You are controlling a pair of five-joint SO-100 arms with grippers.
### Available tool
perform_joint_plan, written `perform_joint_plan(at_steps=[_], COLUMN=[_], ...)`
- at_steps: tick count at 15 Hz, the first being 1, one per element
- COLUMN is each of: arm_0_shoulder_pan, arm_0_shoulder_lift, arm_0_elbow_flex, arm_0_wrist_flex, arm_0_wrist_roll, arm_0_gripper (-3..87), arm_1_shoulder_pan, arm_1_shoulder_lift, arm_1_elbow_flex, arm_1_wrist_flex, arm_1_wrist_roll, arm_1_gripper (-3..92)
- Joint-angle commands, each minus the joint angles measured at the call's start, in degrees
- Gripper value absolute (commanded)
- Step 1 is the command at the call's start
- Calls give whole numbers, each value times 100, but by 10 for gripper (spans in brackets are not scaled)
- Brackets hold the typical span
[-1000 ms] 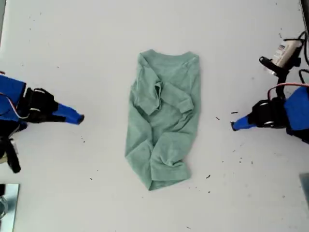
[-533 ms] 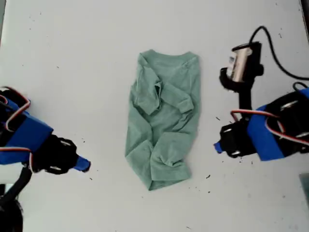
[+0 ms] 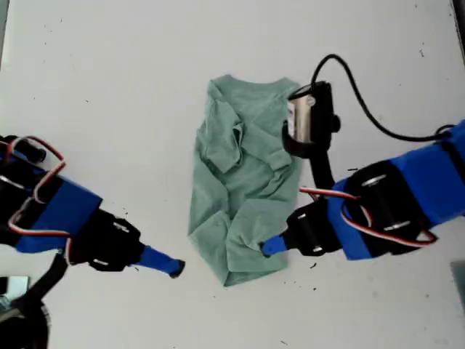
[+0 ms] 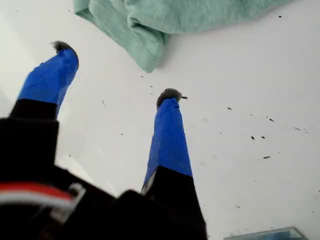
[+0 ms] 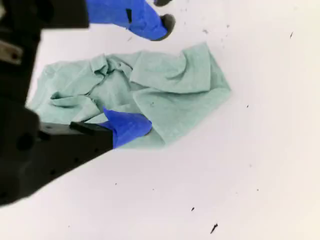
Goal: Fold t shirt
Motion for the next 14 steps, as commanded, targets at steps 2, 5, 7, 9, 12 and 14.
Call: perform_joint_plan(at_steps=[2, 5, 7, 9, 12, 14], arm_0_shoulder_pan=[-290, -404, -431, -501, -650, -677], arm_0_shoulder_lift=[-1230, -2531, -3489, -4658, -5458, -5607], arm_0_elbow_flex=[-773, -1696, -2312, -3340, -4061, -4061], arm_0_wrist_flex=[-404, -475, -466, -26, 492, 387], arm_0_wrist_roll=[202, 431, 404, 343, 290, 404], arm_0_gripper=[290, 297, 304, 329, 231, -1], arm_1_shoulder_pan=[26, 18, -26, -97, -220, -299], arm_1_shoulder_lift=[-791, -1450, -1898, -2575, -3305, -3313], arm_1_elbow_flex=[-650, -870, -853, -879, -1160, -1204], arm_1_wrist_flex=[-281, -615, -809, -967, -1204, -1222], arm_1_wrist_roll=[-202, -246, -176, 70, 97, 158], arm_1_gripper=[339, 333, 329, 309, 220, -14])
